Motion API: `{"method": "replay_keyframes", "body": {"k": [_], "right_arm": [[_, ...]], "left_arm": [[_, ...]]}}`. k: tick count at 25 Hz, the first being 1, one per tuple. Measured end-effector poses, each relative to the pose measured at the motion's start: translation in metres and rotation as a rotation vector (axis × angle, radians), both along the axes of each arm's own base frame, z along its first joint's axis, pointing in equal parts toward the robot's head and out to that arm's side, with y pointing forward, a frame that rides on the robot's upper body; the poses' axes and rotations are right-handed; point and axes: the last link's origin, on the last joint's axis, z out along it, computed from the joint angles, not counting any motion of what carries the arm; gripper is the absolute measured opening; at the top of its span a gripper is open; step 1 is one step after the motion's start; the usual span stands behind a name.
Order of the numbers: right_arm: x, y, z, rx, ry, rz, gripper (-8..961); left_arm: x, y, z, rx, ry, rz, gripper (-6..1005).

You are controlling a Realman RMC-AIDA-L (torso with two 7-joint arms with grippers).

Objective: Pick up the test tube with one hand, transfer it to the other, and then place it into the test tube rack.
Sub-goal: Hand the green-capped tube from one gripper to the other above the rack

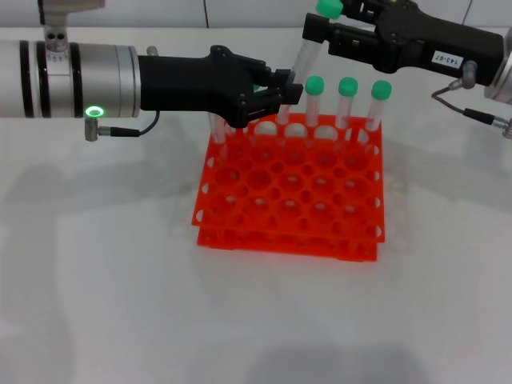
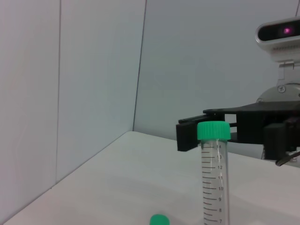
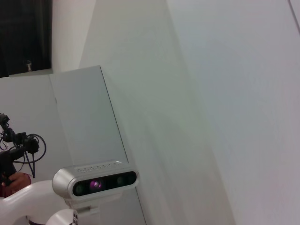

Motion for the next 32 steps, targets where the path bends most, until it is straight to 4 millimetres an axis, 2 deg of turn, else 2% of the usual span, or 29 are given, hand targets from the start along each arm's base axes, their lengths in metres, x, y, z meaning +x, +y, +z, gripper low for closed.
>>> {"method": "replay_keyframes", "body": {"k": [9,23,28,32], "right_arm": [[-0.0046,0.0029,-0.0002,0.004,0.000,0.006,543],[-0.0061,0.0060,-0.0039,0.001,-0.012,-0.003,538],[-0.0063,0.0064,-0.0037,0.001,-0.004,-0.008,427],[-0.0062,0.0069,-0.0037,0.001,0.000,-0.011,425]], "left_arm": [[-0.0022,-0.0016,-0.0015,0.001,-0.001,0.005,225],[-0.0025,-0.0016,-0.0014,0.005,0.000,0.000,228],[-0.0025,-0.0016,-0.0013,0.005,0.000,0.000,229],[-0.0025,-0.0015,-0.0011,0.006,-0.001,0.000,229]]}}
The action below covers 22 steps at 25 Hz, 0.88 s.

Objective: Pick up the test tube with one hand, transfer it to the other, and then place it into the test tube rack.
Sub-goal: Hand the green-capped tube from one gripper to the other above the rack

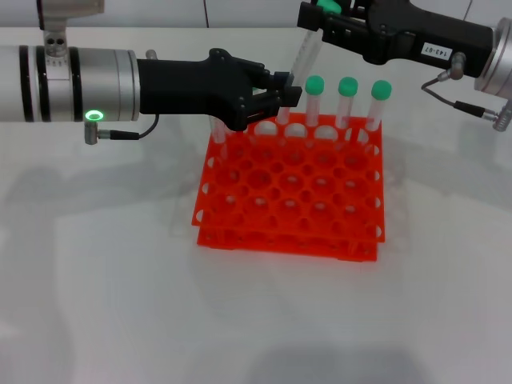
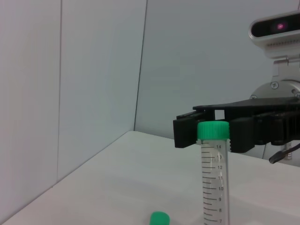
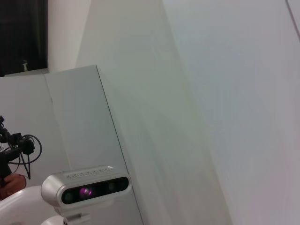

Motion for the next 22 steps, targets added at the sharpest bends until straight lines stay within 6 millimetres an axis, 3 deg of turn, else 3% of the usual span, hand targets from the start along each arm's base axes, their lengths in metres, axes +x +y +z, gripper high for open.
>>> {"method": "replay_keyframes", "body": {"k": [12,15,22], "right_arm": [[0.0007,0.0013,-0.0013,-0.003,0.000,-0.009,351],[0.0005,0.0020,-0.0015,-0.002,-0.001,-0.012,262],[0.0005,0.0025,-0.0011,-0.001,-0.004,-0.011,262]], "left_arm": [[-0.0001,0.0002,0.0002,0.001,-0.001,0.001,232],[-0.0002,0.0002,0.0002,0.002,-0.001,0.002,233],[-0.0001,0.0003,0.0004,0.002,-0.001,0.001,234]]}}
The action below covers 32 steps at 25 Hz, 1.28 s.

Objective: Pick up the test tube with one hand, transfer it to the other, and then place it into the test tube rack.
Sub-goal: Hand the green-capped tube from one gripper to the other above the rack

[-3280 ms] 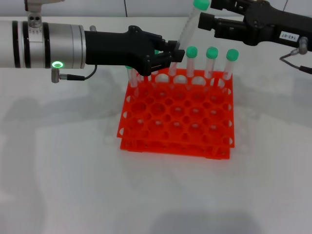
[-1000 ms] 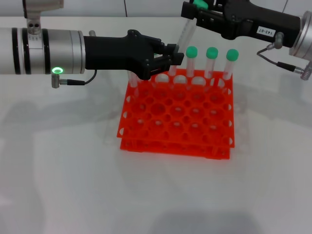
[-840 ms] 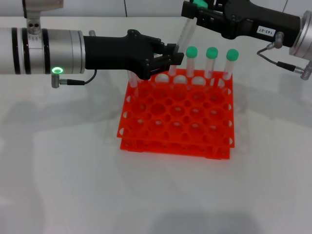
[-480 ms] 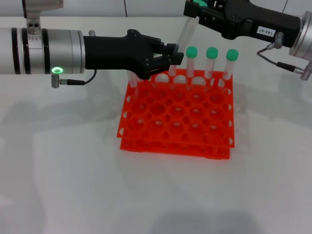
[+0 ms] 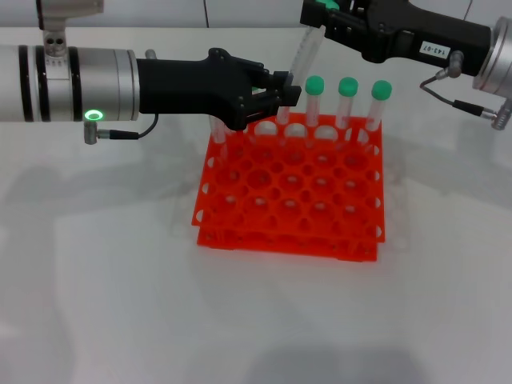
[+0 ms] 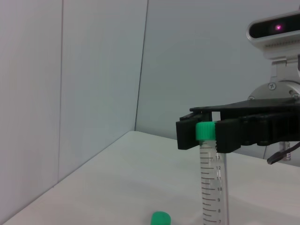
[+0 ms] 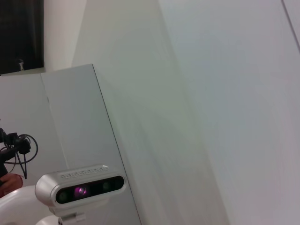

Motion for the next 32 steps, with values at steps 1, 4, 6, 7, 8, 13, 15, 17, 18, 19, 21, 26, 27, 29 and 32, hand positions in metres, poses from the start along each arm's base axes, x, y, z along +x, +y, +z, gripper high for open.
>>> {"method": "replay_keyframes", "body": {"k": [1,4,6,7,8,13,15,17,18,19,21,26,27,29,32], "right_arm": [[0.0001,0.0000,0.0001,0.000,-0.001,0.000,262],[0.0003,0.0001,0.0005,0.001,-0.005,0.004,262],[0.0000,0.0002,0.0005,0.002,-0.008,0.007,262],[0.0000,0.0002,0.0005,0.003,-0.009,0.008,262],[-0.0001,0.0002,0.0006,0.004,-0.009,0.009,262],[-0.0002,0.0007,0.0008,0.005,-0.013,0.011,263],[-0.0002,0.0007,0.0005,0.005,-0.015,0.011,263],[-0.0001,0.0005,-0.0007,0.002,-0.023,0.013,263],[-0.0002,0.0007,-0.0007,0.002,-0.024,0.013,263],[-0.0003,0.0008,-0.0007,0.003,-0.024,0.013,263],[-0.0005,0.0010,-0.0007,0.004,-0.024,0.013,263],[-0.0008,0.0011,-0.0008,0.004,-0.024,0.013,263],[-0.0008,0.0010,-0.0009,0.004,-0.024,0.014,263],[-0.0011,0.0009,-0.0012,0.003,-0.025,0.015,263],[-0.0007,0.0005,-0.0009,0.004,-0.025,0.015,262]], "left_arm": [[0.0000,0.0000,0.0000,0.000,0.000,0.000,234],[0.0001,0.0000,0.0000,0.000,0.000,-0.001,235],[0.0001,0.0002,-0.0003,0.002,0.000,0.000,235],[0.0001,0.0002,-0.0003,0.002,0.000,0.000,236],[0.0003,0.0010,-0.0007,0.011,-0.004,0.003,236],[-0.0007,0.0010,-0.0003,0.027,-0.014,0.003,237],[-0.0004,0.0002,-0.0017,0.027,-0.015,-0.001,237],[0.0009,-0.0003,-0.0028,0.030,-0.020,-0.006,238],[0.0011,-0.0007,-0.0036,0.030,-0.021,-0.007,238],[0.0012,-0.0009,-0.0039,0.029,-0.022,-0.007,238],[0.0008,-0.0011,-0.0040,0.028,-0.023,-0.003,239],[-0.0026,-0.0023,-0.0037,0.025,-0.025,0.014,468],[-0.0030,-0.0025,-0.0036,0.025,-0.027,0.017,508],[-0.0037,-0.0028,-0.0028,0.023,-0.035,0.027,587],[-0.0036,-0.0030,-0.0019,0.018,-0.044,0.039,685]]}}
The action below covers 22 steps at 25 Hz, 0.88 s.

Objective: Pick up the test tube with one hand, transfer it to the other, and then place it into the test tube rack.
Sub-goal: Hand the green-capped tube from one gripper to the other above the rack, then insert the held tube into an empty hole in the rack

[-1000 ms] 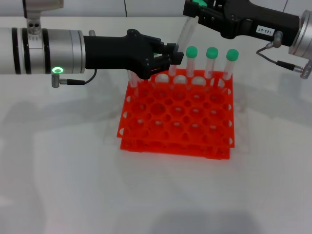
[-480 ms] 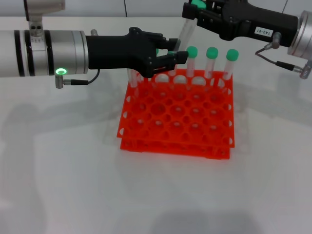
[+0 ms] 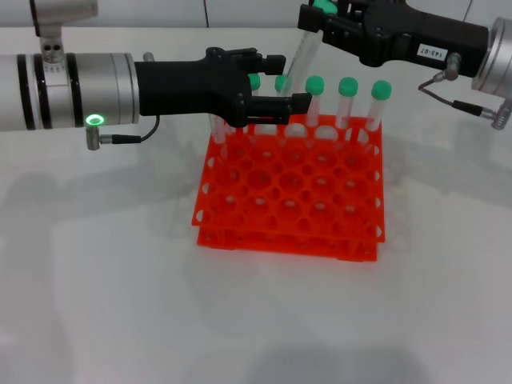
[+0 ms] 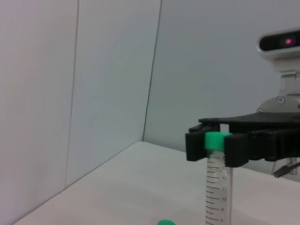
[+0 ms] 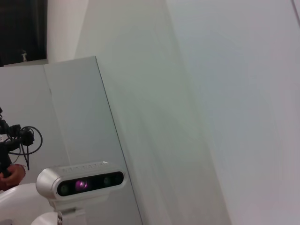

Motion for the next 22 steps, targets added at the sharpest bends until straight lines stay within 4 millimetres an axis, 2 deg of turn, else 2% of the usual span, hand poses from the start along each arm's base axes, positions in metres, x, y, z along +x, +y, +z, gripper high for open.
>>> {"method": "replay_keyframes", "body": {"k": [10,22], "right_arm": [[0.002,-0.001,0.001,0.004,0.004,-0.007,262],[0.012,-0.006,0.002,0.013,-0.006,-0.014,262]], "left_arm": [[-0.009,-0.008,0.026,-0.005,0.023,0.072,876],[-0.030,-0.038,0.076,-0.075,0.169,0.247,877]]}}
